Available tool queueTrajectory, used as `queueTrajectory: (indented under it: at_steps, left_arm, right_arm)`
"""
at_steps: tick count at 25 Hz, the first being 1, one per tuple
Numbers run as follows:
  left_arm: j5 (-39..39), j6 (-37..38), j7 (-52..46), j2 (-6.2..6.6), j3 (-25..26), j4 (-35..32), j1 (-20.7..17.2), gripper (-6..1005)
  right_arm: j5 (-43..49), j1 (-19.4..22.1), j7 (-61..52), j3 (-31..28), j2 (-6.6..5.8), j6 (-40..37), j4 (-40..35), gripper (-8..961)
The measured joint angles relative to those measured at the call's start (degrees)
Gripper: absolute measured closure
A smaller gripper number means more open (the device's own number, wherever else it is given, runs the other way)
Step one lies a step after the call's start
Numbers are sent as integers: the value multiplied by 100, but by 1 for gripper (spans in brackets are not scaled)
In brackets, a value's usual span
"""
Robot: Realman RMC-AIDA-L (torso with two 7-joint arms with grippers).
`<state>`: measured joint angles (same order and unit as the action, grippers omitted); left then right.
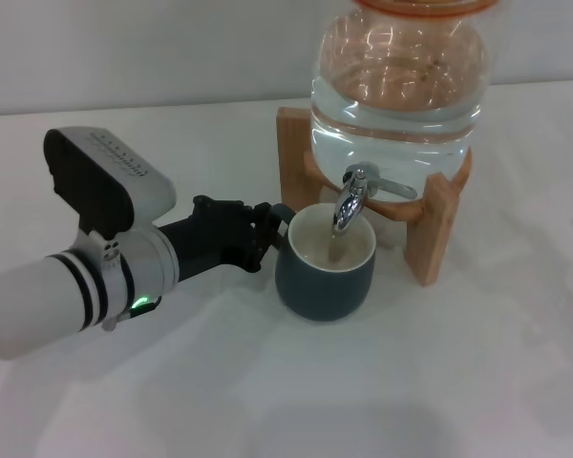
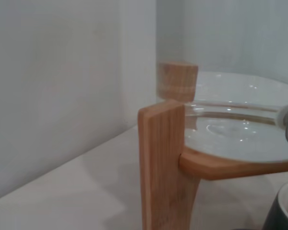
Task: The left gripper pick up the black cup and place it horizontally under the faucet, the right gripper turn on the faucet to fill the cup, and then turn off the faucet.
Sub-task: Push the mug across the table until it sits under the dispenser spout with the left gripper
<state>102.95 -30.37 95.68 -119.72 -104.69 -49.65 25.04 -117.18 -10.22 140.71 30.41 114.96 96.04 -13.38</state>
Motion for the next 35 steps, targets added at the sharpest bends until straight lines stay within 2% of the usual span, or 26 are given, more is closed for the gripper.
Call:
queueTrajectory:
  at_steps: [11,17,30,35]
  left_arm:
    - [253,5,106,-15,-208,395,428,876]
    - [352,7,248,-17,-381,424,457,876]
    - [367,243,295,1,-385,465,441,884]
    - [348,311,309,1,-441,468,452,847]
  right_arm:
    - [3,18,0,6,0,3,2,93]
    - [3,9,0,15,0,-10,2,94]
    - [3,4,24,18,0,-50,78,94]
    - [3,-10,23,17,0,-56,82,94]
